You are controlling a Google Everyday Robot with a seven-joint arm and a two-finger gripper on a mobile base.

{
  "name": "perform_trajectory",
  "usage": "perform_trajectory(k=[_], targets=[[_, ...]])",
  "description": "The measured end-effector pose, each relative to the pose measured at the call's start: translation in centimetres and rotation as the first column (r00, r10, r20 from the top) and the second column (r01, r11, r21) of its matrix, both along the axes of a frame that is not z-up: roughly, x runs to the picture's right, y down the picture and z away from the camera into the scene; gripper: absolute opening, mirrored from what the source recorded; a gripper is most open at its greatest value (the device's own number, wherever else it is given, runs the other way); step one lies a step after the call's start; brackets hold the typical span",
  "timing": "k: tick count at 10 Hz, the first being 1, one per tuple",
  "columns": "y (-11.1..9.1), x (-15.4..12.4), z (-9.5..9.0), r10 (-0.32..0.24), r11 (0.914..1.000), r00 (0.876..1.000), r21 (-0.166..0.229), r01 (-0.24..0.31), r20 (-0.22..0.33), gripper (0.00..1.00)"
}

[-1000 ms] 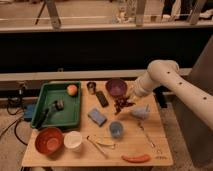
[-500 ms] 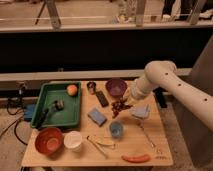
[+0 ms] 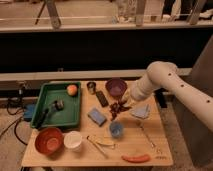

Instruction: Place grapes in plastic cup

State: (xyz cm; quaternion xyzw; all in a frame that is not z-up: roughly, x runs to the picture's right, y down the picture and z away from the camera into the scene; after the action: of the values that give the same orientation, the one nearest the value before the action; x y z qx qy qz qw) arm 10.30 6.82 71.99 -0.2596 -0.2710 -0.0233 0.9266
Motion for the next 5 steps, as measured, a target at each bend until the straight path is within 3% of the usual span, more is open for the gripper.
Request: perform_trajectory(k=[2, 5], targets=[[-0.4, -1.1, -0.5, -0.003, 0.9999, 0.998, -0.012, 0.004, 0.058, 0.0], [-0.6, -1.8, -2.0, -0.016, 0.9997, 0.997, -0.017, 0.017, 0.078, 0.0]])
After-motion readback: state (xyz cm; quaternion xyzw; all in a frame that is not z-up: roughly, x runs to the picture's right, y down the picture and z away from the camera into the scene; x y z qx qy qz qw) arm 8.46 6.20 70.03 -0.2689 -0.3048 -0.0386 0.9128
